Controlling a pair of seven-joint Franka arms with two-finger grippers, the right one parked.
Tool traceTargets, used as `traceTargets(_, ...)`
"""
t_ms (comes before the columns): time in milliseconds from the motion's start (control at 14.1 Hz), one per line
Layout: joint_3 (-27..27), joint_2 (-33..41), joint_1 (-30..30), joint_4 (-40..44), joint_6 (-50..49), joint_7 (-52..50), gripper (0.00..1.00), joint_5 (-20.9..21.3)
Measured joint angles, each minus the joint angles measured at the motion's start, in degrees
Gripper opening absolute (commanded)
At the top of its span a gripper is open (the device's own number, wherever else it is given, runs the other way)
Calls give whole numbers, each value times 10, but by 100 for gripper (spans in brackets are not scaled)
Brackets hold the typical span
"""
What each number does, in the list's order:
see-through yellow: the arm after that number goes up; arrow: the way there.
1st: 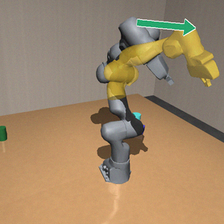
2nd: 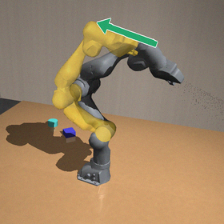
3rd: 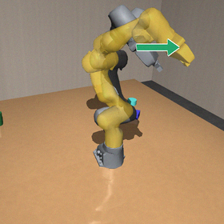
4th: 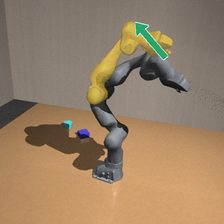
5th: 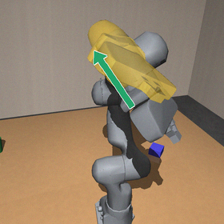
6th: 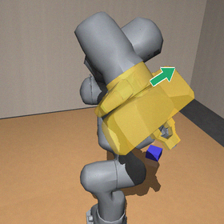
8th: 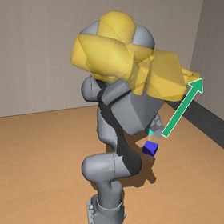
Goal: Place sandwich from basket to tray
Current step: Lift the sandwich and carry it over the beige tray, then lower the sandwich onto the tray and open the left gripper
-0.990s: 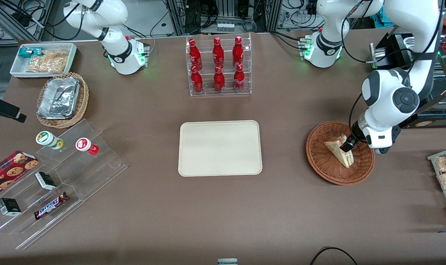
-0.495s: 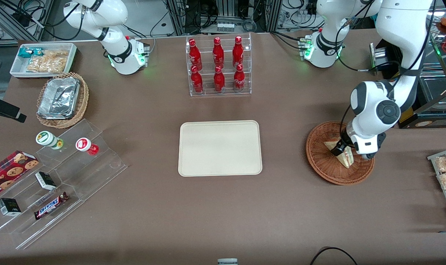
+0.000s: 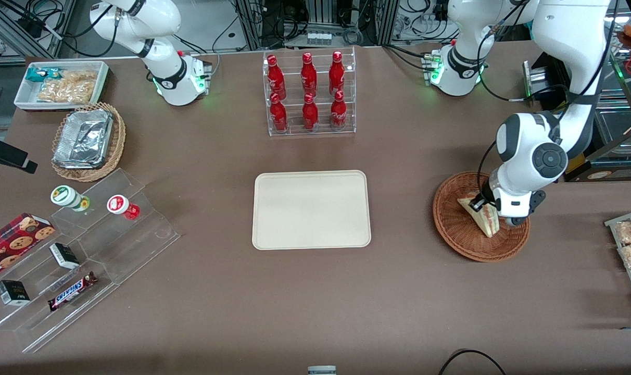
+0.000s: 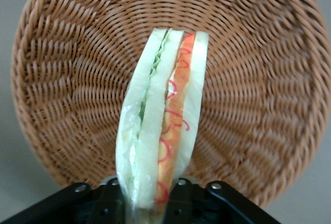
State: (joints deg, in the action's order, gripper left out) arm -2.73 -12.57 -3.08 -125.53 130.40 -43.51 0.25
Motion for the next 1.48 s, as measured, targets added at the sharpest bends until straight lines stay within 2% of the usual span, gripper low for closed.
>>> traceTargets(212,-3,9,-37,55,-89,61,2,0)
traceTargets(424,-6,3,-101,106,-127,144,5,0)
traceTargets(566,-9,-13,-144,139,-132,148,4,-2)
traceTargets(1131,-11,-196,-300,332,-129,-28,2,-7)
traceTargets(1343,-14,-256,-342,409,-129,-72,1,-47)
traceTargets(1485,-16,-294,-366,453,-129,-100,1,-55)
